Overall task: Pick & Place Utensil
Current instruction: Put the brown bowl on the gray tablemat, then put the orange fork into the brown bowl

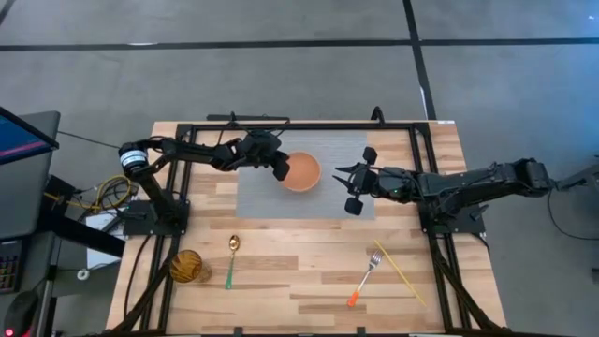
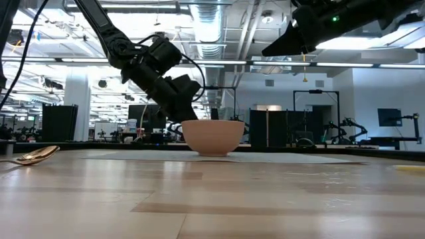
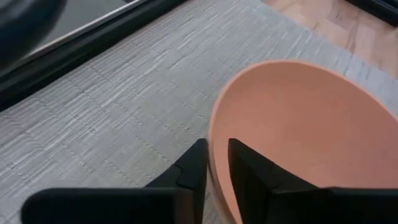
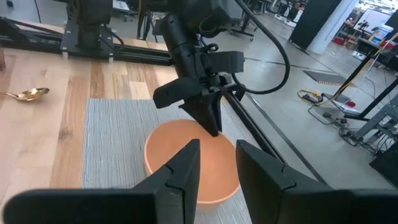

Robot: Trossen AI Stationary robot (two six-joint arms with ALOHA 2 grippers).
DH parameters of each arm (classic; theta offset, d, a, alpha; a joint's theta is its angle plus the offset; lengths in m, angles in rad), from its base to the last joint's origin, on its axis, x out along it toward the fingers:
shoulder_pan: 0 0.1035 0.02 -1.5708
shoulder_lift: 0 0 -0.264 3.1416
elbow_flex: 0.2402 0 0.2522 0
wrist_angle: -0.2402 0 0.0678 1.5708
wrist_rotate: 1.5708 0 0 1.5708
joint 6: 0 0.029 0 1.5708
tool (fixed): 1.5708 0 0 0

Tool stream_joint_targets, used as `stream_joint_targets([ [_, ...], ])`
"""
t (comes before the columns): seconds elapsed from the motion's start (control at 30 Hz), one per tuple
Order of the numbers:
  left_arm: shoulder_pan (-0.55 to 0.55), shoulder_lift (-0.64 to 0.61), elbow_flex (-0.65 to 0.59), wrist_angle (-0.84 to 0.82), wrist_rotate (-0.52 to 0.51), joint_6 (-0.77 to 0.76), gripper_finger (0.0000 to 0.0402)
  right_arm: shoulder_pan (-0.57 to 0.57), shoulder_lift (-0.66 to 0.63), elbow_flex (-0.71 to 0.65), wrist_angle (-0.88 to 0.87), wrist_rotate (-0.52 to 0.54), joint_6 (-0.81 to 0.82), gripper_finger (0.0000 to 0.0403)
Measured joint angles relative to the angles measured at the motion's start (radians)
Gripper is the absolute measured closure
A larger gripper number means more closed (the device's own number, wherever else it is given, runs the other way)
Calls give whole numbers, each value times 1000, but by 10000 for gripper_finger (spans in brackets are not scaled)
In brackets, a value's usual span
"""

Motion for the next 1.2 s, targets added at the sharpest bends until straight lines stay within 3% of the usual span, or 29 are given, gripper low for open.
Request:
stream_joint_targets([
  [0.3, -2, -29, 0, 22, 7, 30, 290, 8, 22, 0, 33, 0, 0, 289],
  [0.63, -71, -328, 0, -26, 67, 94, 275, 0, 86, 0, 68, 0, 0, 211],
  [0.87, -196, -510, 0, -174, 206, 138, 285, 33, 92, 0, 81, -46, 44, 189],
  [1.2, -470, -554, 0, -339, 212, 79, 294, 106, 118, 0, 89, -108, 122, 199],
])
